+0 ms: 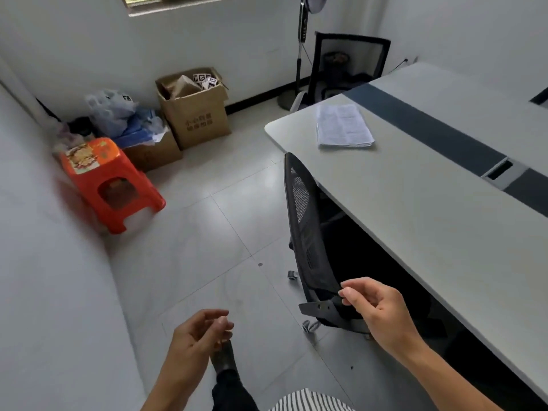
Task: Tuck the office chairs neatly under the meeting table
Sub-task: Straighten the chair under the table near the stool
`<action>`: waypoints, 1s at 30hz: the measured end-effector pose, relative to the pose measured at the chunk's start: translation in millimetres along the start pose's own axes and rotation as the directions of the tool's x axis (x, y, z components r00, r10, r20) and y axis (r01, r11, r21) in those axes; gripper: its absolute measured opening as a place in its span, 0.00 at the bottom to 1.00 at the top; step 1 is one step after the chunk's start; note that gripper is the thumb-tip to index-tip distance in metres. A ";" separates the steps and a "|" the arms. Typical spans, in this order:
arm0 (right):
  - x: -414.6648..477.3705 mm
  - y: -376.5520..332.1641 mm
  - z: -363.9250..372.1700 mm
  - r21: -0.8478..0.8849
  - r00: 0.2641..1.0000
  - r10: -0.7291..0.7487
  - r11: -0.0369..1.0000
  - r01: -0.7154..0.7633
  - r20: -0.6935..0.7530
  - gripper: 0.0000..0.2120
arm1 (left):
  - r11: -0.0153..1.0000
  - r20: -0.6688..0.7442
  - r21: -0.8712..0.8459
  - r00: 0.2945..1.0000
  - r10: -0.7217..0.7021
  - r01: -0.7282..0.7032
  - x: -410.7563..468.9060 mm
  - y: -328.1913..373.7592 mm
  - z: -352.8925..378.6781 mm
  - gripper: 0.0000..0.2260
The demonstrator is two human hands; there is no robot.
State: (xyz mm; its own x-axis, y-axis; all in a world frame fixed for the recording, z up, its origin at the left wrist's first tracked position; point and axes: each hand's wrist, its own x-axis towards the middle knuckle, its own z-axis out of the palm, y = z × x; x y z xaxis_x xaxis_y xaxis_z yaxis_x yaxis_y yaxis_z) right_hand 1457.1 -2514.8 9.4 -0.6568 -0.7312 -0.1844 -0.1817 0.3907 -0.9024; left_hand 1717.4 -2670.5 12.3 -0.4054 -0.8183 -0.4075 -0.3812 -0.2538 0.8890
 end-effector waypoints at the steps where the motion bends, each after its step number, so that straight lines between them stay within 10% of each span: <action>1: 9.6 -2.0 8.6 0.005 0.999 0.020 1.000 -0.020 -0.038 0.05 | 1.000 0.030 0.014 1.000 0.009 -0.010 23.1 5.5 -8.4 0.05; 8: 72.5 -26.7 84.3 -0.061 0.917 0.180 0.975 -0.215 -0.355 0.06 | 0.981 0.272 0.132 0.957 0.102 -0.143 169.1 74.3 -69.3 0.05; 14: 129.3 -39.3 144.7 -0.303 0.844 0.372 0.813 -0.497 -0.386 0.29 | 0.950 0.461 0.206 0.879 0.117 -0.234 237.5 109.6 -94.3 0.05; 20: 128.3 -12.8 178.4 -0.555 0.822 0.212 0.646 -0.524 -0.529 0.19 | 0.896 0.656 0.282 0.751 0.080 -0.341 266.4 116.9 -79.0 0.04; 30: 25.7 17.8 115.2 -0.405 0.736 0.339 0.663 -0.629 -0.587 0.29 | 0.554 0.848 0.281 0.472 0.238 -0.784 279.4 116.6 30.2 0.07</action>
State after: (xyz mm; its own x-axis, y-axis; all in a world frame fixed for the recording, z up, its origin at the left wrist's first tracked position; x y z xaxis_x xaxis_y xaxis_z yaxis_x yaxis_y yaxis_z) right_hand 1521.3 -2591.1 -56.3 -0.9740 -0.0774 -0.2129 -0.0042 0.9458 -0.3247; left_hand 1534.6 -2913.2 -4.2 -0.9874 -0.0096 -0.1578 -0.1266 0.6455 0.7532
